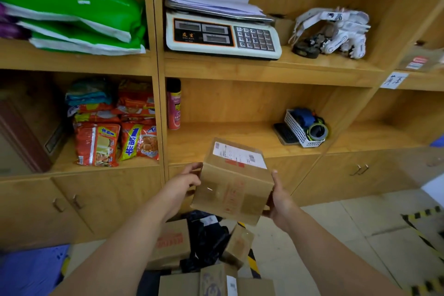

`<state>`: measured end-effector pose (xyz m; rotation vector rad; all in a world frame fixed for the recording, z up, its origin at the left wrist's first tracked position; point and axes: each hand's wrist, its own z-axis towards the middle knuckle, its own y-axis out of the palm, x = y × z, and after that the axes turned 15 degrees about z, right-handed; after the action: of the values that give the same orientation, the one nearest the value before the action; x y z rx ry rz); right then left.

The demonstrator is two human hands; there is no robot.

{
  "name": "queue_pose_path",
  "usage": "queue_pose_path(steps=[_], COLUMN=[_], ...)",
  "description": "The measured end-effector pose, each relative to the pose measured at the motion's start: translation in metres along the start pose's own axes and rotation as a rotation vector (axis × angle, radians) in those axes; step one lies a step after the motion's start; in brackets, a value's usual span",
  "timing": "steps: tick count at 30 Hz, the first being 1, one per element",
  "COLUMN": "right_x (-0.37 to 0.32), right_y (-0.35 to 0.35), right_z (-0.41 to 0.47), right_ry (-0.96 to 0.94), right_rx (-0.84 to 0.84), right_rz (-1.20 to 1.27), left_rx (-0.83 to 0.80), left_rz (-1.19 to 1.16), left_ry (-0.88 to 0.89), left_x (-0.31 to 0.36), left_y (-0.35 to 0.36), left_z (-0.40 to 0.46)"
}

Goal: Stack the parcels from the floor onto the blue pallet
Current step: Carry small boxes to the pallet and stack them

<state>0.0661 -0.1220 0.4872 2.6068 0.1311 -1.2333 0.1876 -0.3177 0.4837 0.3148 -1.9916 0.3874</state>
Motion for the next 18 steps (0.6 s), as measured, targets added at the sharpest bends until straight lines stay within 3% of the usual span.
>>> queue_pose_path(steps=[5,9,18], right_x=[0.011,0.016,0.013], right_y=[0.007,0.005,-0.003], right_z=[-0.013,-0.023,-0.04], right_ry=[0.034,-0.001,-0.015], right_rx=[-0.08,-0.113,-0.132], right_rz=[0.061,0.115,-0.068], left_rx=[-0.089,-0.055,0.0], left_rz=[-0.041,0.0,0.033], left_ry=[0.026,0.029,0.028], left_x=[-0.008,-0.016,-0.011], left_y=[-0.01,-0.015,-0.009], left_z=[-0.016,-0.023,-0.076])
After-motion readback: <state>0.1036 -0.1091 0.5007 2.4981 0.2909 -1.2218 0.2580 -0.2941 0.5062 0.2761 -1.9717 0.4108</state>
